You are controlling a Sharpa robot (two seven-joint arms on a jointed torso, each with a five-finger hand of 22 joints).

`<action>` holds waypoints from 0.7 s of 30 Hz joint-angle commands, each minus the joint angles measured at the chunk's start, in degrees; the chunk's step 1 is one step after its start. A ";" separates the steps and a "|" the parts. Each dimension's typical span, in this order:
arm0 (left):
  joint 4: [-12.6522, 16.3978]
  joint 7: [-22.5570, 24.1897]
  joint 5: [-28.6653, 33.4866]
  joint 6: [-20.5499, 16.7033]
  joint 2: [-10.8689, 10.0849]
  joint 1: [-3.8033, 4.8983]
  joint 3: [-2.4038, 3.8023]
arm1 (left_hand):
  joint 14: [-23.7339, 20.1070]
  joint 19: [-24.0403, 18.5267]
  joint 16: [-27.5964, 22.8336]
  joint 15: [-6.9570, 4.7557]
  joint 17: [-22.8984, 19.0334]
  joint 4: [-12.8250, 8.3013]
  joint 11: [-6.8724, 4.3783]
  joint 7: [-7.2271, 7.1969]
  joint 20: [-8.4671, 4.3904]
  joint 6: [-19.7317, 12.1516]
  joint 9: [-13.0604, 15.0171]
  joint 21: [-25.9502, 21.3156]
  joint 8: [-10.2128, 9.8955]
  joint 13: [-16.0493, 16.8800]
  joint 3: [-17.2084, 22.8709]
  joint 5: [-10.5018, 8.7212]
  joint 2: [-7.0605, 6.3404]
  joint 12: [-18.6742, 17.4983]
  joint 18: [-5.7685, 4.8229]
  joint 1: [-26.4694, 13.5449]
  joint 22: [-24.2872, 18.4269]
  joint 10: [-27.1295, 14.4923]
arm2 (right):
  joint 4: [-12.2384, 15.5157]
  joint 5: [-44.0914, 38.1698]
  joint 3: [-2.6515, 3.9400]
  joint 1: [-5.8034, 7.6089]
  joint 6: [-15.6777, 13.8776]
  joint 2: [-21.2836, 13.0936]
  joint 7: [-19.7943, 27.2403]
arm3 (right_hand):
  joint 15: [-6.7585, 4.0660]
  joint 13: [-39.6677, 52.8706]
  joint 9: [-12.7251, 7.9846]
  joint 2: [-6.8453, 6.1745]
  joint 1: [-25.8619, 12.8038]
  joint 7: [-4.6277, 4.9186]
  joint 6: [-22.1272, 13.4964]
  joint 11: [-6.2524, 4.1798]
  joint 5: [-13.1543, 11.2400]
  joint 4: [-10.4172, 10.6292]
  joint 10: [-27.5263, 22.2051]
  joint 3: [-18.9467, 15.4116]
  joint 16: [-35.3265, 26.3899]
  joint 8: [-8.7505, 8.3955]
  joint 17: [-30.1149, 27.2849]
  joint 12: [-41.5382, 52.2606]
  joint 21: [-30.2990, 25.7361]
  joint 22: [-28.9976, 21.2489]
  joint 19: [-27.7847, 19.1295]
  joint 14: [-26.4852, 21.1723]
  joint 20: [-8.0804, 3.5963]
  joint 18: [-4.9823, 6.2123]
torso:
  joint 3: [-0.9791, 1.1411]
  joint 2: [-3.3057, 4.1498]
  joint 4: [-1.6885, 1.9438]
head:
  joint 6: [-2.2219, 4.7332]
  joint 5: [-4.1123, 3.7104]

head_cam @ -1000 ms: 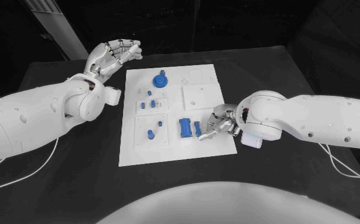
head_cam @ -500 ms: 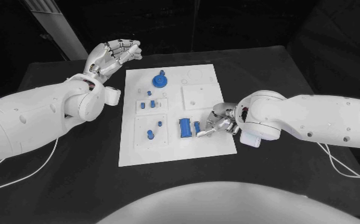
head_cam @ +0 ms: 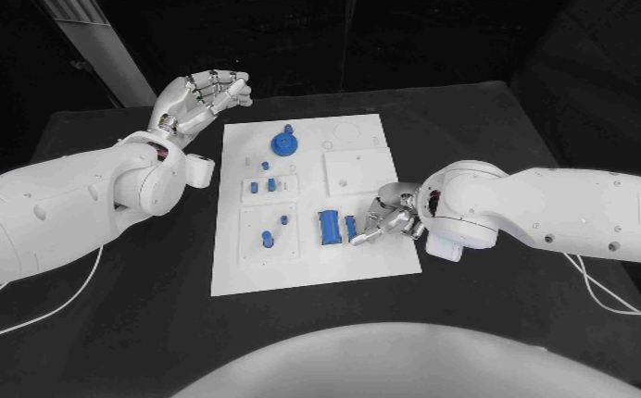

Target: Assemble the parts on the task board

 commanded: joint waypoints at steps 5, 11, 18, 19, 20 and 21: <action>0.04 6.48 0.14 0.56 0.02 0.06 0.04 | -0.44 0.05 0.40 0.10 -0.05 0.07 0.09 5.90 -0.03 -0.32 -0.06 -0.19 0.22 -0.08 -0.25 0.26 0.45 0.11 -1.14 -0.06 -0.06 -0.28 | -0.18 -0.29 0.00 0.04 -0.16 0.31 -0.38 | -0.40 14.65 0.10 2.26 1.36 -0.23 0.09 -0.44 -0.09 -0.13 6.00 0.62 0.14 -0.35 15.07 -0.41 0.18 15.10 6.04 5.96 -0.40 -0.42 | -0.01 0.01 0.01 | 0.00 -0.06; 0.04 6.50 0.14 0.55 0.03 0.05 0.04 | -0.44 0.05 0.40 0.10 -0.05 0.07 0.09 5.90 -0.03 -0.32 -0.06 -0.19 0.22 -0.08 -0.25 0.26 0.45 0.11 -1.14 -0.06 -0.06 -0.28 | -0.37 -0.31 0.00 0.04 -0.26 0.49 -0.43 | -0.39 14.65 0.13 2.56 1.46 -0.21 0.09 -0.43 -0.08 -0.05 6.00 0.67 0.14 -0.41 15.07 -0.41 0.18 15.10 6.04 5.96 -0.40 -0.42 | 0.00 0.01 -0.01 | 0.00 -0.04; 0.10 6.51 0.14 0.54 0.01 0.04 0.04 | -0.44 0.05 0.40 0.10 -0.05 0.07 0.09 5.90 -0.03 -0.32 -0.06 -0.19 0.22 -0.08 -0.25 0.26 0.45 0.11 -1.14 -0.06 -0.06 -0.28 | -0.34 -0.32 0.00 0.04 -0.22 0.45 -0.36 | -0.37 14.65 0.24 2.49 2.00 -0.21 0.05 -0.42 -0.08 -0.29 6.00 0.55 0.14 -0.52 15.07 -0.41 0.18 15.10 6.04 5.96 -0.39 -0.42 | 0.00 0.02 0.05 | 0.00 -0.04; 0.11 6.51 0.14 0.53 -0.01 0.04 0.04 | -0.44 0.05 0.40 0.10 -0.05 0.07 0.09 5.90 -0.03 -0.32 -0.06 -0.19 0.22 -0.08 -0.25 0.26 0.45 0.11 -1.14 -0.06 -0.06 -0.28 | -0.23 -0.32 0.00 0.04 -0.35 0.31 -0.06 | -0.37 14.65 0.27 2.20 2.05 -0.18 0.04 -0.41 -0.09 -0.37 6.00 0.37 0.14 -0.53 15.07 -0.41 0.18 15.10 6.04 5.96 -0.39 -0.42 | 0.00 0.03 0.05 | 0.00 -0.01; 0.14 6.52 0.14 0.53 -0.05 0.04 0.04 | -0.44 0.05 0.40 0.10 -0.05 0.07 0.09 5.90 -0.03 -0.32 -0.06 -0.19 0.22 -0.08 -0.25 0.26 0.45 0.11 -1.14 -0.06 -0.06 -0.28 | -0.01 -0.33 0.00 0.04 -0.68 0.01 0.52 | -0.36 14.65 0.35 1.62 1.90 -0.10 0.08 -0.35 -0.09 -0.37 6.00 -0.08 0.14 -0.54 15.07 -0.41 0.18 15.10 6.04 5.96 -0.39 -0.42 | 0.01 0.04 0.02 | 0.00 0.10; 0.16 6.52 0.14 0.53 -0.09 0.04 0.04 | -0.44 0.05 0.40 0.10 -0.05 0.07 0.09 5.90 -0.03 -0.32 -0.06 -0.19 0.22 -0.08 -0.25 0.26 0.45 0.11 -1.14 -0.06 -0.06 -0.28 | 0.18 -0.33 0.00 0.04 -1.02 -0.29 1.16 | -0.35 14.65 0.41 1.19 1.66 -0.04 0.13 -0.30 -0.09 -0.31 6.00 -0.45 0.14 -0.54 15.07 -0.41 0.18 15.10 6.04 5.96 -0.38 -0.42 | 0.02 0.06 -0.01 | 0.00 0.18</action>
